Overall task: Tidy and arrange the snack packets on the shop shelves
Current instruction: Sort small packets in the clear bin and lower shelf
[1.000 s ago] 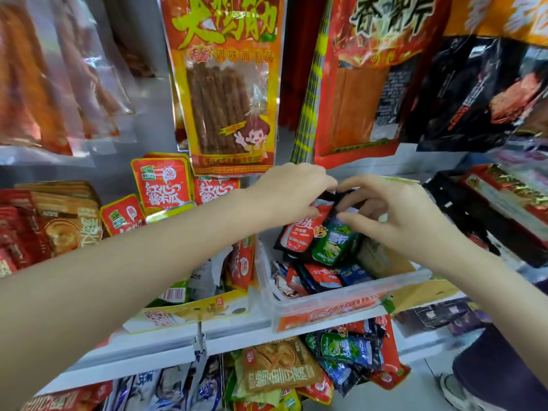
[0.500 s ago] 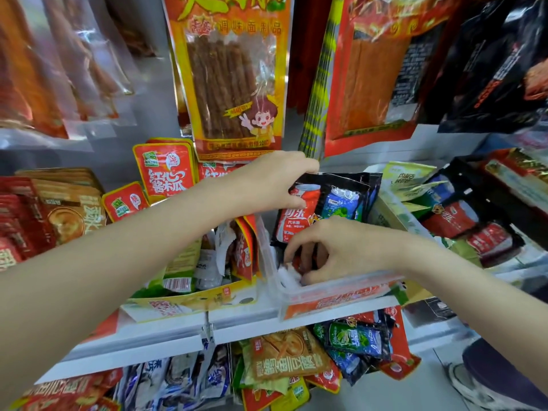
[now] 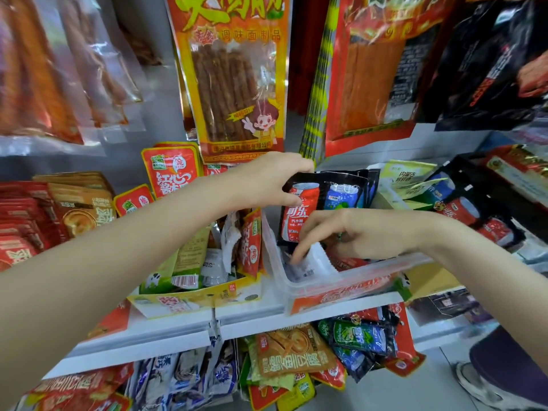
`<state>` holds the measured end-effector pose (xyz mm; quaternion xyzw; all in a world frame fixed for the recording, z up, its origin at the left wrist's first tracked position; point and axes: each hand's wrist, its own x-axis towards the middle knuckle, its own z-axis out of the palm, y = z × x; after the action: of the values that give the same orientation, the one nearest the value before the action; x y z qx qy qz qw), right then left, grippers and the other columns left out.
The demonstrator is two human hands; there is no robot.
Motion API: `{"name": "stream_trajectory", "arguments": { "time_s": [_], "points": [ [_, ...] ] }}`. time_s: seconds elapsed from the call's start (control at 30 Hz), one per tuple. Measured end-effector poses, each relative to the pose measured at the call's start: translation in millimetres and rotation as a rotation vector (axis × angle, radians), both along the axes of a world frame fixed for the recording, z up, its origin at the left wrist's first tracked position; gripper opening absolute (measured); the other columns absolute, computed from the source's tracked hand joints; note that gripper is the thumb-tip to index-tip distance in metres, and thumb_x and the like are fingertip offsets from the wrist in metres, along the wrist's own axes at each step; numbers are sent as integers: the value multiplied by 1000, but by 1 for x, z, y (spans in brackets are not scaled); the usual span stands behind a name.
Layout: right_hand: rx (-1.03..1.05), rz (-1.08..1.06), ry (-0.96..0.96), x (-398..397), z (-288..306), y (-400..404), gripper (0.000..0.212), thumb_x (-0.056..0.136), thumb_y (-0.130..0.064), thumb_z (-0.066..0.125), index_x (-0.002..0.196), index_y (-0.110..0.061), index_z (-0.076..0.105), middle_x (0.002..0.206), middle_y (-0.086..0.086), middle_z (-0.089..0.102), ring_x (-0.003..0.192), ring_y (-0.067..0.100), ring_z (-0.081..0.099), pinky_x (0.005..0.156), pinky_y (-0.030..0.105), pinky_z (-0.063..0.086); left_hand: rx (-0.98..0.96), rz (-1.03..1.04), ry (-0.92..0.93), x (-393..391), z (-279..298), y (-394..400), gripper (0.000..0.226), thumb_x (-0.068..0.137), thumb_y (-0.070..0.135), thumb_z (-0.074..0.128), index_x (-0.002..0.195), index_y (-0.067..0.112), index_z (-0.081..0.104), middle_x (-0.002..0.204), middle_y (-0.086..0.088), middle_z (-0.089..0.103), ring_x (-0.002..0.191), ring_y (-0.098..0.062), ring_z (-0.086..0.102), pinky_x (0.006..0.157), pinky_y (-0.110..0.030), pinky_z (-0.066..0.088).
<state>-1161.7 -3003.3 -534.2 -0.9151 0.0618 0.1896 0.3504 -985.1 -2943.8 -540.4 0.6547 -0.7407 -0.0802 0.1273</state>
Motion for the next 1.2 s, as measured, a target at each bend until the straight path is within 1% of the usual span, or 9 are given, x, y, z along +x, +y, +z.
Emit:
{"name": "stream_trajectory", "arguments": {
  "time_s": [0.17, 0.23, 0.33, 0.47, 0.57, 0.73, 0.87, 0.97, 1.2],
  "points": [
    [111, 29, 112, 1, -3, -12, 43, 82, 4, 58, 86, -37, 67, 116, -13, 52, 105, 17, 54, 84, 24, 47, -3, -8, 7, 2, 0, 2, 35, 82, 25, 67, 113, 18, 52, 92, 14, 40, 89, -4, 39, 71, -18, 27],
    [122, -132, -108, -5, -3, -15, 29, 80, -3, 66, 81, -31, 71, 107, -8, 61, 99, 29, 58, 84, 36, 50, -1, 0, 47, 2, 1, 3, 33, 83, 24, 66, 112, 17, 53, 86, 17, 40, 88, -4, 40, 70, -16, 27],
    [437, -487, -504, -18, 5, -16, 7, 75, -15, 71, 73, -15, 65, 99, 1, 67, 93, 21, 62, 78, 27, 50, 28, -7, 82, -1, 6, 5, 30, 84, 24, 65, 110, 13, 55, 83, 16, 44, 84, -8, 46, 65, -20, 32],
    [755, -768, -735, -28, 7, -13, 14, 85, -16, 54, 96, -8, 50, 93, 18, 61, 90, 29, 57, 76, 36, 44, 53, 27, 283, 1, 15, 18, 29, 84, 25, 65, 110, 27, 51, 108, 13, 52, 94, 3, 53, 79, -20, 50],
    [310, -682, -802, -24, 6, -5, 9, 92, -11, 53, 84, -11, 47, 91, 11, 57, 77, 12, 54, 70, 24, 41, -83, 125, 342, 9, 24, 32, 12, 83, 23, 65, 90, 27, 56, 94, 16, 60, 84, 7, 59, 74, -16, 49],
    [-446, -293, -477, -10, 8, -6, 15, 85, -30, 63, 81, -23, 51, 121, -7, 56, 121, 14, 40, 100, 34, 31, 150, 87, 54, 13, 30, 39, 9, 86, 26, 62, 88, 24, 70, 81, 15, 67, 71, 9, 59, 72, -14, 46],
    [-613, -309, -457, -8, 18, -11, 10, 87, -19, 61, 90, -11, 56, 92, -5, 46, 97, 21, 50, 77, 27, 35, 205, 31, -219, 0, 34, 27, 19, 89, 24, 56, 101, 23, 70, 101, 8, 70, 89, -5, 61, 83, -24, 47],
    [-728, -283, -379, -10, 31, -16, 8, 88, -15, 59, 93, -10, 56, 93, -4, 42, 98, 24, 50, 79, 33, 39, 428, -53, -335, -9, 39, 13, 26, 92, 20, 50, 112, 24, 66, 110, 9, 66, 89, -3, 55, 82, -19, 42],
    [-1005, -202, -180, -7, 7, -7, 21, 91, -16, 53, 112, -13, 57, 136, 4, 27, 121, 27, 26, 88, 36, 32, 922, -74, -702, -35, 21, -27, 50, 96, 9, 37, 144, 20, 29, 145, -4, 38, 127, -22, 41, 94, -25, 36]
  ]
}}
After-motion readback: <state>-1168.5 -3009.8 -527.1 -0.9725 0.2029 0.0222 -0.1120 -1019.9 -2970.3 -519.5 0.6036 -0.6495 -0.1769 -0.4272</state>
